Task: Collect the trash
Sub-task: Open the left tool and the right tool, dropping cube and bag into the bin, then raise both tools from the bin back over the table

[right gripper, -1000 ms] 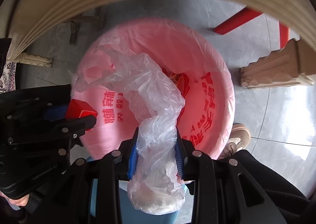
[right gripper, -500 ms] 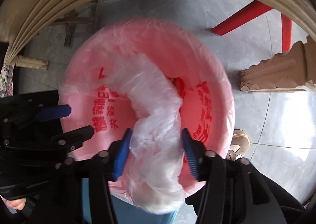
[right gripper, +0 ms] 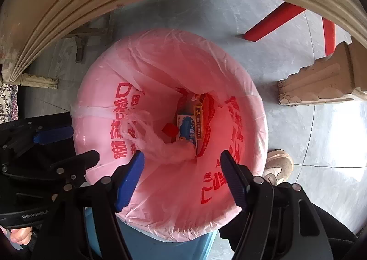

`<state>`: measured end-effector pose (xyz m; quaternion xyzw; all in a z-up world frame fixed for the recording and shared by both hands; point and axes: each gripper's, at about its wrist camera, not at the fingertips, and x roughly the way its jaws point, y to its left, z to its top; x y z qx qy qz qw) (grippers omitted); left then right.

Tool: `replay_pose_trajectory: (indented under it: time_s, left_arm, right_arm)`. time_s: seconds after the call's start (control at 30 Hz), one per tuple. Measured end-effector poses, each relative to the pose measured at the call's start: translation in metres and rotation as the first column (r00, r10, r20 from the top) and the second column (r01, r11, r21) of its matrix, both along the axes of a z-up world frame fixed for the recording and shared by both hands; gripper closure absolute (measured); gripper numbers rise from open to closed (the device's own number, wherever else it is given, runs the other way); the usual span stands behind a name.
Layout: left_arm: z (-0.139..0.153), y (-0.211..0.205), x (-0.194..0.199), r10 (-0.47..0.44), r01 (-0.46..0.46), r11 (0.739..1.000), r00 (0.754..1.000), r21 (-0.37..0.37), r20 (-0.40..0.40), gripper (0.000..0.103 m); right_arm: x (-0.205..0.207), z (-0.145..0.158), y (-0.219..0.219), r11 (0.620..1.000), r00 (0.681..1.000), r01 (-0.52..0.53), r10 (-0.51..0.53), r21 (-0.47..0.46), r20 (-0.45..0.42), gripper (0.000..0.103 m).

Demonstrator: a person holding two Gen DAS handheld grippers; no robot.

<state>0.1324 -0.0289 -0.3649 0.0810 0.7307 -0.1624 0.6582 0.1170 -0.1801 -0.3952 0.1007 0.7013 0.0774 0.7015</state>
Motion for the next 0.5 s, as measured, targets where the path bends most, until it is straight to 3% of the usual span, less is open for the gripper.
replay_pose_trajectory:
  time_s: [0.27, 0.5]
  left_arm:
    - [0.014, 0.003, -0.005, -0.024, 0.024, 1.0, 0.999, 0.01, 0.032, 0.039]
    - [0.035, 0.013, -0.017, -0.047, 0.044, 0.998, 0.996, 0.042, 0.075, 0.039]
  right_arm:
    - [-0.007, 0.011, -0.001, 1.0, 1.0, -0.017, 0.017, -0.024, 0.018, 0.036]
    - [-0.022, 0.045, 0.008, 0.998, 0.996, -0.051, 0.053, -0.03, 0.073, 0.036]
